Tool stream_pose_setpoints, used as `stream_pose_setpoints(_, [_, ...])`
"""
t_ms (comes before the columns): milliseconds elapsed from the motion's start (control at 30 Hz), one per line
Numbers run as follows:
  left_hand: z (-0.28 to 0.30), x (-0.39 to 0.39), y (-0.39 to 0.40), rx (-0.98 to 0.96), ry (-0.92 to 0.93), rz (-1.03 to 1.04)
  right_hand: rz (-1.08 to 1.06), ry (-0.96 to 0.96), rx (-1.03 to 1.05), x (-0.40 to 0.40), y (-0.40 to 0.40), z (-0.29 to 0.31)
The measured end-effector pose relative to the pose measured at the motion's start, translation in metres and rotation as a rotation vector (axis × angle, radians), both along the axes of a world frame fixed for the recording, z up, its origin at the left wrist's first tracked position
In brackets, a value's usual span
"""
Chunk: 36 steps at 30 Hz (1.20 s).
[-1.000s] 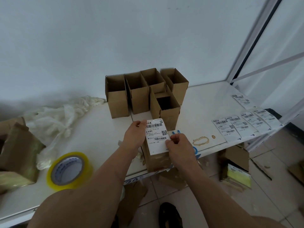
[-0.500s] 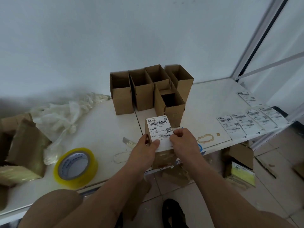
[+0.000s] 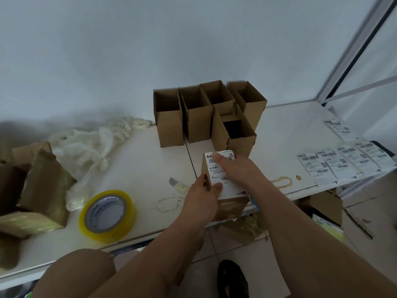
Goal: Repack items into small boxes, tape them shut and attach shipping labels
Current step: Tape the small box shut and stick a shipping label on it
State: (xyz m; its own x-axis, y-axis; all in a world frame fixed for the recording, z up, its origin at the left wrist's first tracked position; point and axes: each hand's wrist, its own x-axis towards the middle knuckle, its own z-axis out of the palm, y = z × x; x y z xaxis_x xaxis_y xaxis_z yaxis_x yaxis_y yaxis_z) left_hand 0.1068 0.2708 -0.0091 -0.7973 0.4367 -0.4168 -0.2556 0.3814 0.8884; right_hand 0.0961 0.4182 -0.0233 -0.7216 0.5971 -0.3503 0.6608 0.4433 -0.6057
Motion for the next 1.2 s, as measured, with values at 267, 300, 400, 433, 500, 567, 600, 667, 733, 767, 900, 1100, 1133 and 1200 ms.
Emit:
stream_pose_setpoints(267, [-0.005,-0.002,-0.001,0.032,-0.029,-0.002,0.006,-0.024,0.028,-0.011,0.0,-0.013])
stream_pose_setpoints(300, [-0.005,-0.003,-0.001,0.036,-0.027,-0.002,0.002,-0.02,0.027,-0.011,0.0,-0.013])
stream_pose_setpoints(400, [-0.004,-0.002,-0.002,0.046,-0.036,0.001,0.011,-0.021,0.031,-0.011,0.001,-0.013])
stream_pose_setpoints(433, [-0.003,-0.002,-0.002,0.05,-0.037,0.003,0.017,-0.023,0.033,-0.011,0.001,-0.012])
stream_pose_setpoints(500, [-0.003,-0.001,-0.002,0.052,-0.035,0.007,0.022,-0.034,0.06,-0.012,0.001,-0.009])
stream_pose_setpoints(567, [-0.003,0.0,-0.001,0.057,-0.035,0.014,0.028,-0.046,0.101,-0.012,-0.001,-0.005])
stream_pose_setpoints(600, [-0.004,0.0,-0.002,0.059,-0.034,0.015,0.029,-0.049,0.111,-0.013,-0.002,-0.005])
stream_pose_setpoints(667, [-0.006,0.001,-0.002,0.052,-0.026,0.004,0.032,-0.04,0.109,-0.012,-0.004,-0.005])
stream_pose_setpoints(733, [-0.008,0.001,-0.003,0.038,-0.034,-0.014,0.029,-0.024,0.093,-0.011,-0.003,-0.009])
stream_pose_setpoints(767, [-0.009,0.0,-0.004,0.034,-0.047,-0.02,0.024,-0.016,0.087,-0.011,-0.003,-0.01])
stream_pose_setpoints(900, [-0.013,0.001,-0.006,0.021,-0.052,-0.037,0.02,-0.019,0.078,-0.011,0.0,-0.011])
stream_pose_setpoints(1100, [-0.013,0.004,-0.001,0.022,-0.067,0.014,0.048,-0.017,0.019,-0.007,0.007,-0.008])
stream_pose_setpoints(1133, [-0.013,0.004,-0.001,0.019,-0.067,0.017,0.048,-0.02,0.024,-0.003,0.008,-0.007])
stream_pose_setpoints(1200, [-0.014,0.003,-0.001,0.025,-0.076,0.023,0.054,-0.036,0.041,0.007,0.008,-0.006])
